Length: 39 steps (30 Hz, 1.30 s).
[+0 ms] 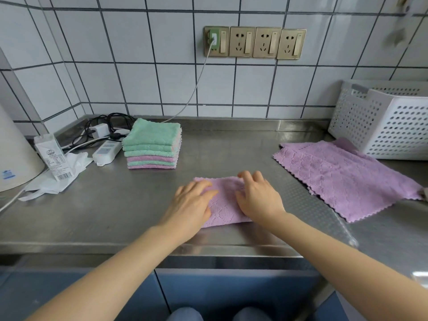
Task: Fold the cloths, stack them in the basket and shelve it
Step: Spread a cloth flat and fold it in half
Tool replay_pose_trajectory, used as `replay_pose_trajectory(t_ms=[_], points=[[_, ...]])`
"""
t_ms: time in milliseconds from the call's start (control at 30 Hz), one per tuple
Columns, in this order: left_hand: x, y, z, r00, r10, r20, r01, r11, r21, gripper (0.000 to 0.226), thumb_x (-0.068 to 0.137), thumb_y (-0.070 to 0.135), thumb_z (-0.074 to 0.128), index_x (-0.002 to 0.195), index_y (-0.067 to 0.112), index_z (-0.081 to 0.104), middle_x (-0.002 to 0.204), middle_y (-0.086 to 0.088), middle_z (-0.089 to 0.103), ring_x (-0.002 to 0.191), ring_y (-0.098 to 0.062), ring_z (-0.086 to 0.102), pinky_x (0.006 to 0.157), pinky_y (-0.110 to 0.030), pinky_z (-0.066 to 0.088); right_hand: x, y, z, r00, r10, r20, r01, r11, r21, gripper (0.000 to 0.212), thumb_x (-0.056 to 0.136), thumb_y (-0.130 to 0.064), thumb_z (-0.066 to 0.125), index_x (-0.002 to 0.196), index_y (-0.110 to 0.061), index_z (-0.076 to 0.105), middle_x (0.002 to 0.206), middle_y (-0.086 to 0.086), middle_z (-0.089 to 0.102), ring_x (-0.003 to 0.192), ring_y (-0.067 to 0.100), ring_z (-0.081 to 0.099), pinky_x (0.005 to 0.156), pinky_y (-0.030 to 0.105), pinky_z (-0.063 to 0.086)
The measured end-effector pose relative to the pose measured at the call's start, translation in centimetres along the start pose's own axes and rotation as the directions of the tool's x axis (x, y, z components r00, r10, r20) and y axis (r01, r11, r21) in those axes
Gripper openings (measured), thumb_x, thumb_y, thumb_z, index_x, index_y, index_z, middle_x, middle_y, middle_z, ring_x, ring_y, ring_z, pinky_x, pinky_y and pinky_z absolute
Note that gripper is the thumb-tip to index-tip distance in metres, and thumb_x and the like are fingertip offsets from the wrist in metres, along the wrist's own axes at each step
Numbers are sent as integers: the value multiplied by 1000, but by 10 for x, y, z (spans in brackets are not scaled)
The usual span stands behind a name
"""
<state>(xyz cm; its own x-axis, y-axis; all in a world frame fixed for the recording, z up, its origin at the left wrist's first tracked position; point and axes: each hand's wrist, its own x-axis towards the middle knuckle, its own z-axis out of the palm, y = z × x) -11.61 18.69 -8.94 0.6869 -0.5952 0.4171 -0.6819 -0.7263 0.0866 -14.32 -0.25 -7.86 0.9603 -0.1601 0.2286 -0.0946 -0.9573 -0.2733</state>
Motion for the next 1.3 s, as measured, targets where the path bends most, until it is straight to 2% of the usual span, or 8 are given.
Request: replay_pose_trajectory(t_ms=[167,400,500,633,800,933,1167,1300], points=[[-12,-12,3,895,-208,394,262,961,-88,51,99,38,31,149,29,22,159,10,10,147,-20,6,118,-46,9,-14,12,7,987,-153,56,159,979,-128,42,94,-47,40,129,-26,47,111,8,42,97,31,43,84,41,47],[-15,3,-8,875,-333,351,455,814,-362,56,96,21,44,148,22,26,141,-11,46,133,-28,38,103,-30,31,-29,32,9,994,-105,41,111,969,-219,73,83,-58,13,136,-24,49,103,12,50,84,34,46,77,43,49],[-3,6,-7,816,-488,310,538,444,-717,60,83,6,59,136,26,41,128,0,57,108,-16,58,90,-27,44,-31,27,14,995,-97,-12,92,969,-228,65,88,-49,20,129,-14,56,95,12,52,78,33,48,69,41,48],[11,-2,-3,676,-586,447,478,-112,-871,67,77,-4,67,129,31,43,124,-1,61,103,-21,65,89,-43,53,-28,19,8,994,24,104,-12,993,-116,49,97,-44,29,138,-20,39,115,9,43,101,32,41,91,39,37],[27,-20,-20,818,-536,209,307,100,-946,80,77,-12,67,131,42,43,115,12,65,93,-14,67,94,-39,51,4,3,6,965,168,200,-230,912,339,56,93,-48,44,141,-23,30,125,12,47,122,35,40,105,40,32],[51,-58,-48,867,-499,7,145,238,-960,83,78,-13,66,131,45,39,115,10,66,92,-7,66,92,-27,49,48,-29,0,967,9,255,-224,508,832,71,92,-21,60,148,-19,16,135,-2,49,119,13,51,91,26,45],[128,-174,-103,775,-578,-254,93,503,-859,63,78,-7,69,128,25,50,118,0,63,103,-12,64,90,-29,52,173,-126,-20,999,51,13,-33,422,906,75,89,-9,56,147,-16,9,109,7,49,95,21,52,86,32,48],[135,-226,-83,727,-663,-181,343,579,-740,43,79,-3,68,119,9,60,117,-2,63,107,-12,59,96,-28,47,208,-164,0,995,41,86,-95,523,847,73,87,-7,48,147,-22,9,116,12,53,108,31,56,94,40,48]])
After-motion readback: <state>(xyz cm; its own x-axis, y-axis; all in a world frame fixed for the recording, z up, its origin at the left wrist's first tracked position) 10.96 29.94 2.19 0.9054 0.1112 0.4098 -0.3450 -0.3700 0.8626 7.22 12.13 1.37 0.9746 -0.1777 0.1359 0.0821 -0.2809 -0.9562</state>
